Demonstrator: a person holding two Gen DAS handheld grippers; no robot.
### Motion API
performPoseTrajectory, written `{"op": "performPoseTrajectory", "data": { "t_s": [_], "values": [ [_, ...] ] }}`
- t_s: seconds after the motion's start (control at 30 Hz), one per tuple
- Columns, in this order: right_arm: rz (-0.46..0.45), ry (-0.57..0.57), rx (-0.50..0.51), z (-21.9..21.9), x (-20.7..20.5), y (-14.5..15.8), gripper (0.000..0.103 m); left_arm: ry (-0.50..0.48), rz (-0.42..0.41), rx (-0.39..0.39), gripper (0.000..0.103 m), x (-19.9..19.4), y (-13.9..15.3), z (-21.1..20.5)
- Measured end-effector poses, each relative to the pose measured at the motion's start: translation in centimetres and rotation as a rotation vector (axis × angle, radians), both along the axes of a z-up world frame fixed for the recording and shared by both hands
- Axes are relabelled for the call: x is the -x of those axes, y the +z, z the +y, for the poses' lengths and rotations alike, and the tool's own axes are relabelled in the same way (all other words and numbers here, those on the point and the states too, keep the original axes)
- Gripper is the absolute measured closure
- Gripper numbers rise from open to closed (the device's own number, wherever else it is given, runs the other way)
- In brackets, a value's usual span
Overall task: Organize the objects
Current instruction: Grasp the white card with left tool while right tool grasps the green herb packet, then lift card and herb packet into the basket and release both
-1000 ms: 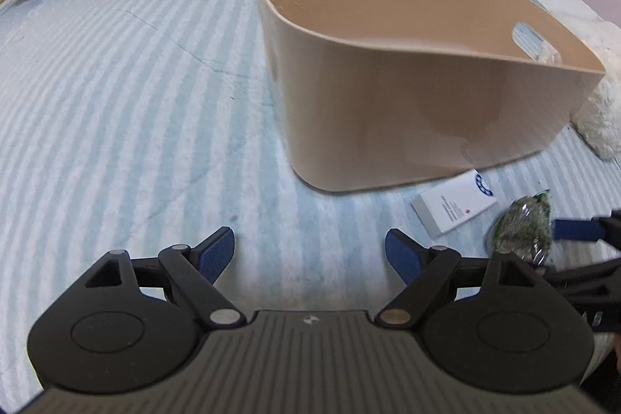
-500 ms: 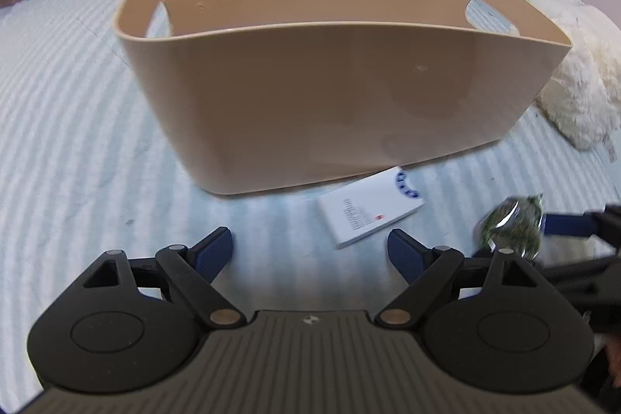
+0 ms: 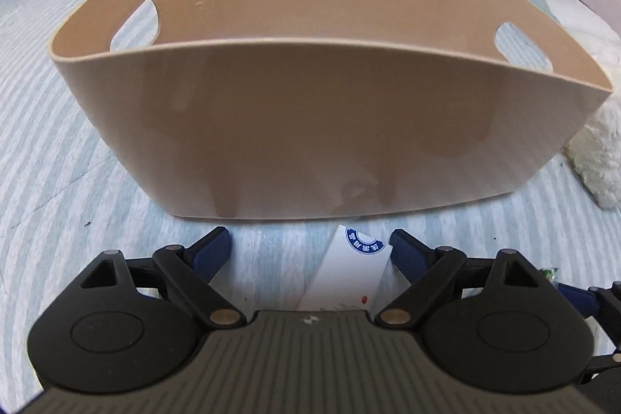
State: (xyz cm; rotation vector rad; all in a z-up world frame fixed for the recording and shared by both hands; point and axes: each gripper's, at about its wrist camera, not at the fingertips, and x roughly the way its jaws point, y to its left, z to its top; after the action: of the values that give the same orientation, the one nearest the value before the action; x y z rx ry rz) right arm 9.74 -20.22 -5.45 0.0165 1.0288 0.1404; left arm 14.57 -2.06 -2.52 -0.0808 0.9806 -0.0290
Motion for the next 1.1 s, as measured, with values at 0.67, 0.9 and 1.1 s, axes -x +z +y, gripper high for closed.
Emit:
{"op": "performPoseTrajectory", "data": {
  "t_s": [0.67, 0.9, 1.1],
  "values": [
    [-0.038, 0.014, -0.018, 0.0, 1.1, 1.3, 0.056, -0.152, -0.041, -0.111, 0.071, 3.0, 1.0, 0.8],
    [-0.082, 0.019, -0.052, -0.2, 1.7, 3.0, 0.057, -0.165, -0.079, -0.109, 0.071, 4.9, 2.6, 1.5],
    [-0.164, 0.038, -0.079, 0.3, 3.0, 6.0, 0.057, -0.18, -0.15, -0.107, 0.071, 6.2, 5.9, 2.3]
  ]
}}
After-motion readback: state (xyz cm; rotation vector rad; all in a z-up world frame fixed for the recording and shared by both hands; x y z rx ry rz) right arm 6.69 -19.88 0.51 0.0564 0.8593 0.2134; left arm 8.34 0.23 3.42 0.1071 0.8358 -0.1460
